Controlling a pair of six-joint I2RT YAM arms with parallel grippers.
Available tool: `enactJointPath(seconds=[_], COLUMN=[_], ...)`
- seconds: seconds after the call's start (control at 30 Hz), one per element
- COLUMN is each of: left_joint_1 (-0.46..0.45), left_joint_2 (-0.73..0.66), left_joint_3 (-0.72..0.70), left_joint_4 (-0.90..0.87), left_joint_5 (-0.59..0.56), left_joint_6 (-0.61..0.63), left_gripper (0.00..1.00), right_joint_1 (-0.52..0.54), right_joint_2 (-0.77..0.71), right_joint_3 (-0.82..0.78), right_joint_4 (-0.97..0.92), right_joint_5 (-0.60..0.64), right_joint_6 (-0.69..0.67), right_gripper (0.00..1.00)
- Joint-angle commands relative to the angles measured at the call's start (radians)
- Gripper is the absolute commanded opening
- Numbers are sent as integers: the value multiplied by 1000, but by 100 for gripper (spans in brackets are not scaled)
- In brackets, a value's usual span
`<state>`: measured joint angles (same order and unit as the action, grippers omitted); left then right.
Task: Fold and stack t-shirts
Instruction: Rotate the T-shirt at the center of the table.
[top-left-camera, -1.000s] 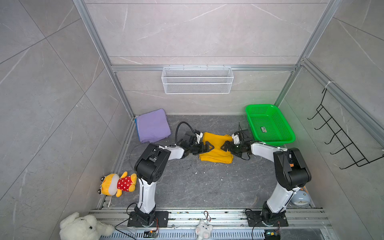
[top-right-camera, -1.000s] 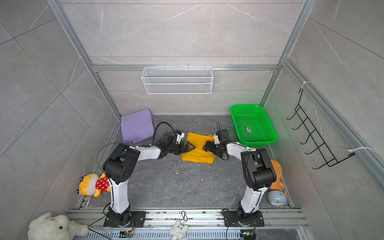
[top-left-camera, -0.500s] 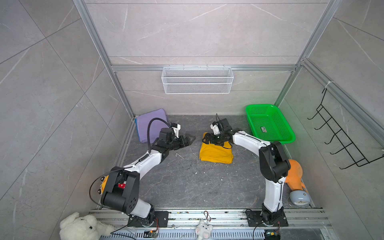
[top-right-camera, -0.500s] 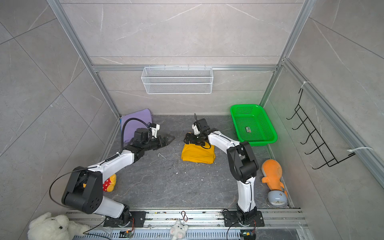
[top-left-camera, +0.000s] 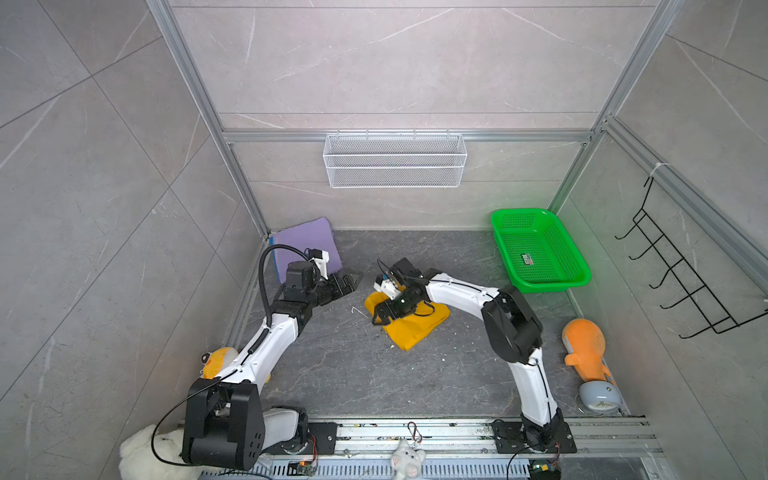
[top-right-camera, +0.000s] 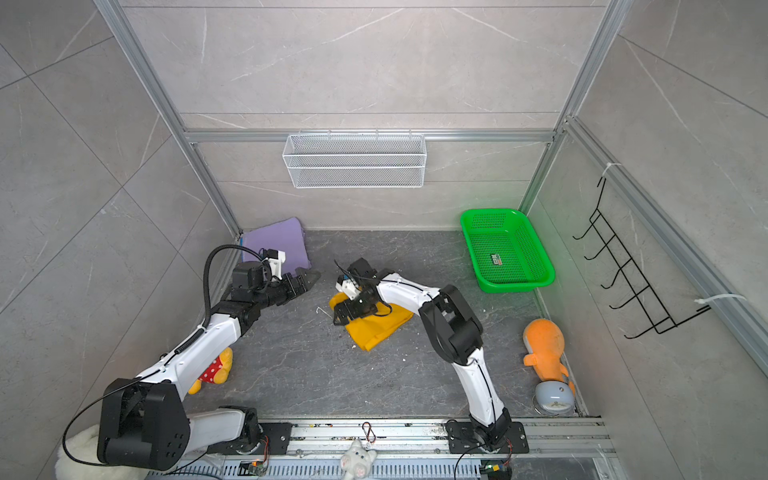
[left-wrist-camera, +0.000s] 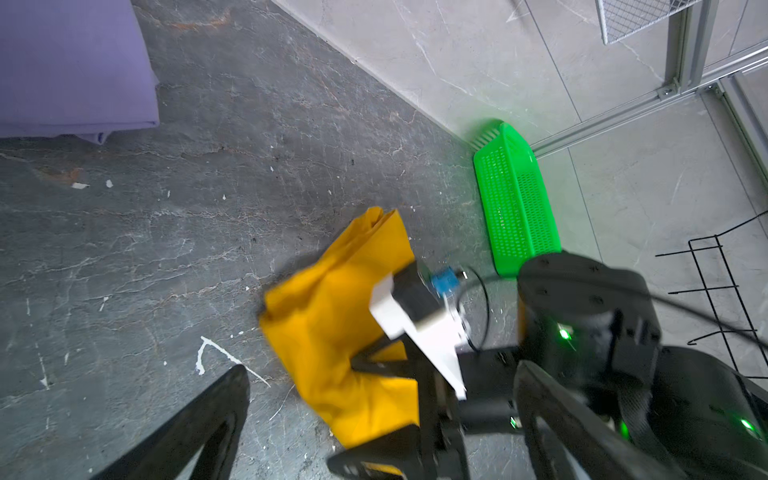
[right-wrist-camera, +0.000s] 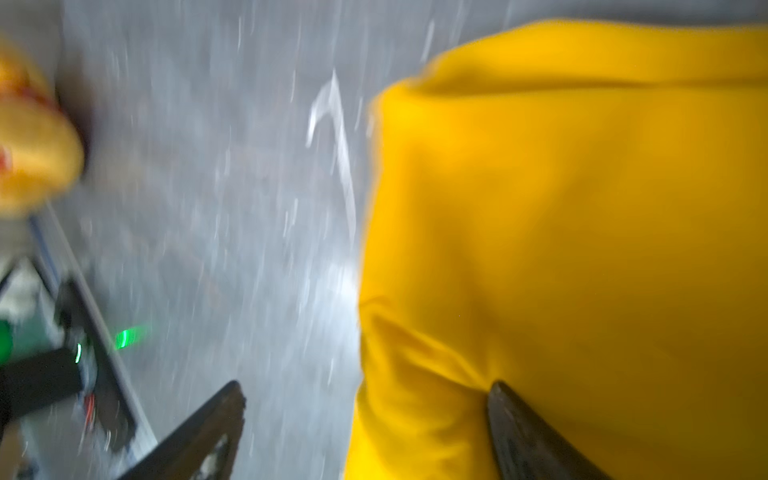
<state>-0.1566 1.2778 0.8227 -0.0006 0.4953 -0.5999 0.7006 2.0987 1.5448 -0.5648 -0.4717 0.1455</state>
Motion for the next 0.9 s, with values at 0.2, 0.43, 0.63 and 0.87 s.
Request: enactJointPath(seconds=[0.2,0.43,0.63,0.87], left_joint_1=[-94,-215,-278,-340], left_joint_2=[196,390,481,596], left_joint_3=[82,190,271,389], left_joint_4=[20,-135,-244,-369], left_joint_5=[63,-1,-95,-170], left_joint_6=[38,135,211,297], left_gripper=[100,100,100,100], right_joint_1=[-215,-224,-209,-181], right_joint_2=[-379,-382,-414,-371], right_joint_3=[-315,-348,-426,-482], right_joint_4=[-12,-136,-183,-116], right_joint_5=[228,579,669,606], right_joint_6=[143,247,282,302], right_gripper=[95,97,99,99])
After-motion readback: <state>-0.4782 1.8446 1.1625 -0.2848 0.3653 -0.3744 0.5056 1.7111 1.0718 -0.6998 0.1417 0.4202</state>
